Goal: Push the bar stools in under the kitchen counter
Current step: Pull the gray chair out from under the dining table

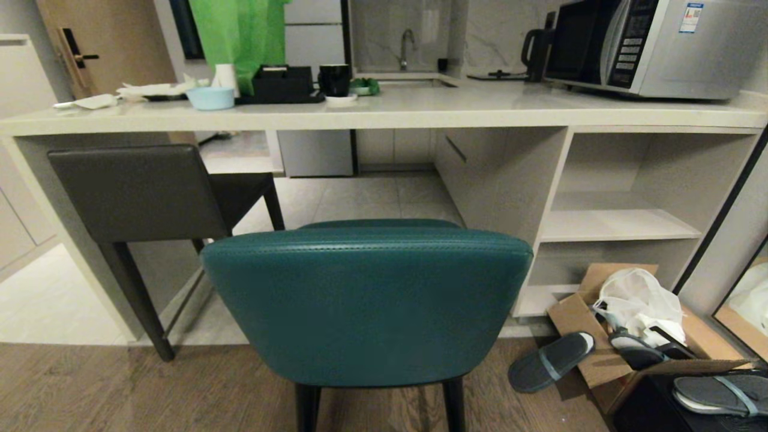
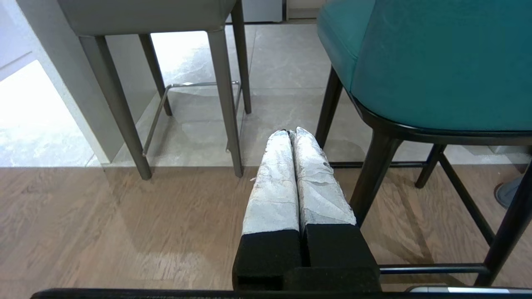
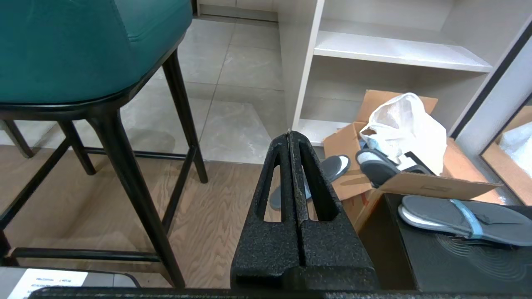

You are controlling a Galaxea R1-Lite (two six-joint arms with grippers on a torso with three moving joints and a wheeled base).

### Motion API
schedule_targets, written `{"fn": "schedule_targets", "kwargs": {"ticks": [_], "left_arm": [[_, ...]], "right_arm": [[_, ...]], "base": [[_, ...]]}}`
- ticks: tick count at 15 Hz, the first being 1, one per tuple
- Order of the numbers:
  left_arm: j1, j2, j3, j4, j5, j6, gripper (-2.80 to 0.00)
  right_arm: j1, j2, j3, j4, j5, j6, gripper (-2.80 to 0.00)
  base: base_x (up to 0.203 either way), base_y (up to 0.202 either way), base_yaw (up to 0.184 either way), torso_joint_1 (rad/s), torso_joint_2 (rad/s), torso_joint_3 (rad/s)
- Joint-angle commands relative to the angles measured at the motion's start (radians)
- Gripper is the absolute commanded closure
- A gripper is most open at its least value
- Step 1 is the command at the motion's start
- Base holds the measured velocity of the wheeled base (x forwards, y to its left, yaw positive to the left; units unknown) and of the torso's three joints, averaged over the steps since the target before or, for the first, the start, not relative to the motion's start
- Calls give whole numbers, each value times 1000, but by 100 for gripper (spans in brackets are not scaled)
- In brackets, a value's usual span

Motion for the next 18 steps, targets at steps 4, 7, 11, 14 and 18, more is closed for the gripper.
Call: {"fn": "schedule_targets", "kwargs": {"ticks": [4, 7, 11, 14, 18], "left_arm": [[0, 2, 3, 0, 1, -2, 0], [0, 2, 3, -1, 1, -2, 0], [0, 2, 3, -1, 3, -5, 0], [0, 2, 3, -1, 1, -5, 0], [0, 2, 3, -1, 1, -5, 0]], "right_arm": [[1, 2, 0, 1, 1, -2, 0], [0, 2, 0, 1, 1, -1, 0], [0, 2, 0, 1, 1, -2, 0], [0, 2, 0, 0, 1, -2, 0], [2, 2, 0, 0, 1, -1, 0]], "base": [[3, 80, -2, 4, 1, 3], [0, 201, 1, 3, 2, 4], [0, 195, -1, 2, 0, 3], [0, 198, -3, 1, 2, 2], [0, 200, -3, 4, 2, 1]]}}
